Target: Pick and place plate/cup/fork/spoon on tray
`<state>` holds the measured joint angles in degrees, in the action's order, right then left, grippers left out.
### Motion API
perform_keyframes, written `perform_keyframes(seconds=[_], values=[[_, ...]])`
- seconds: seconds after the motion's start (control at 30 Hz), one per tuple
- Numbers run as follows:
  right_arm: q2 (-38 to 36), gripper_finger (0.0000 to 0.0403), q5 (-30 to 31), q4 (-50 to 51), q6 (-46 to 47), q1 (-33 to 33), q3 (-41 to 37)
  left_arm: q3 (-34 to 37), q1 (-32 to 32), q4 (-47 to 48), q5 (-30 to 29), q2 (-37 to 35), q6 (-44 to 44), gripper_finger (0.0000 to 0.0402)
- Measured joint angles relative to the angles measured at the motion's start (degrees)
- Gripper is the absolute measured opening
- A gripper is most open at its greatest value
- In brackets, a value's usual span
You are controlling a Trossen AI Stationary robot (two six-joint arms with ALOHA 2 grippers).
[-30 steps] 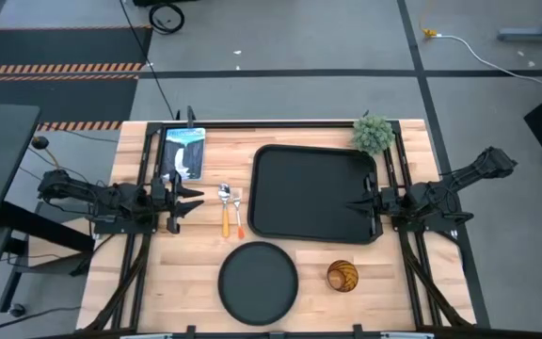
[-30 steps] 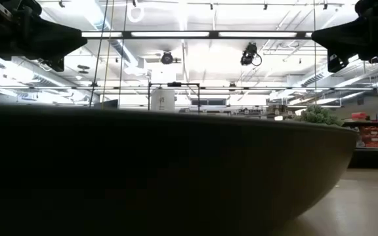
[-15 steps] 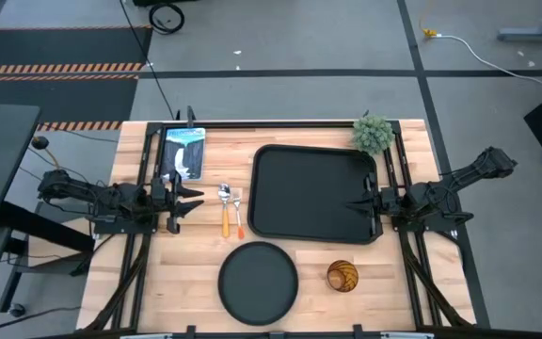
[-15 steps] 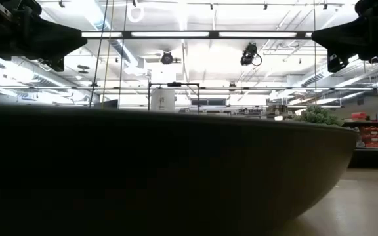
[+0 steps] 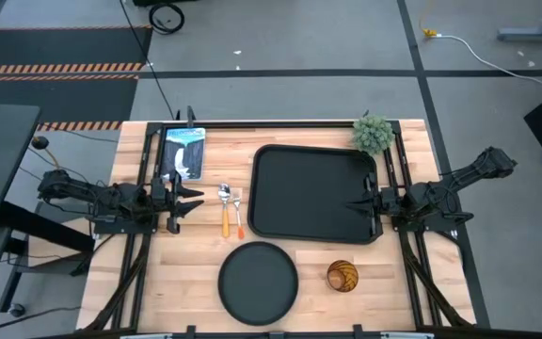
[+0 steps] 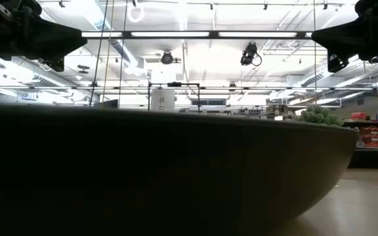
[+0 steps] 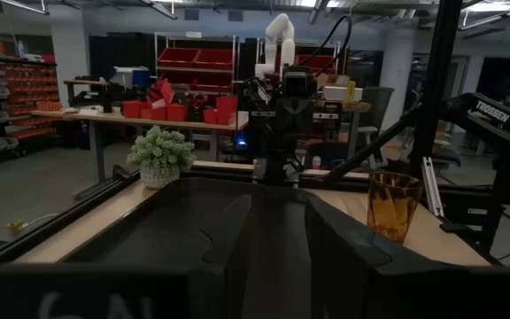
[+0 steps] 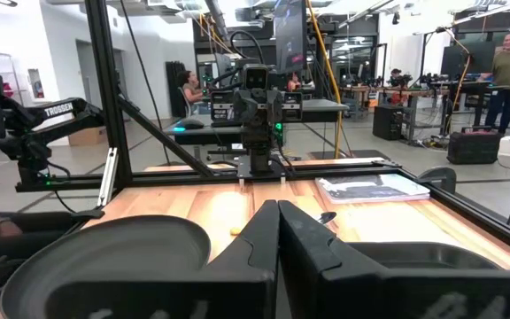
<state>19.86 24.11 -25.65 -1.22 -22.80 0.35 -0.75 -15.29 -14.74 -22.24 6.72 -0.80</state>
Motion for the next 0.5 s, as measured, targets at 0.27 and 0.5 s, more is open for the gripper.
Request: perform_keyframes(seconds=[0.27,0.5], values=[[0.0,0.0016,0.2,-1.2,-6.4,0.0,0.0,0.0,0.0,0.0,0.0,0.0,0.0,0.0117],[0.0,0.0016,0.5,-3.4,-19.6,0.1,0.0,0.0,0.0,0.0,0.0,0.0,0.0,0.0117]])
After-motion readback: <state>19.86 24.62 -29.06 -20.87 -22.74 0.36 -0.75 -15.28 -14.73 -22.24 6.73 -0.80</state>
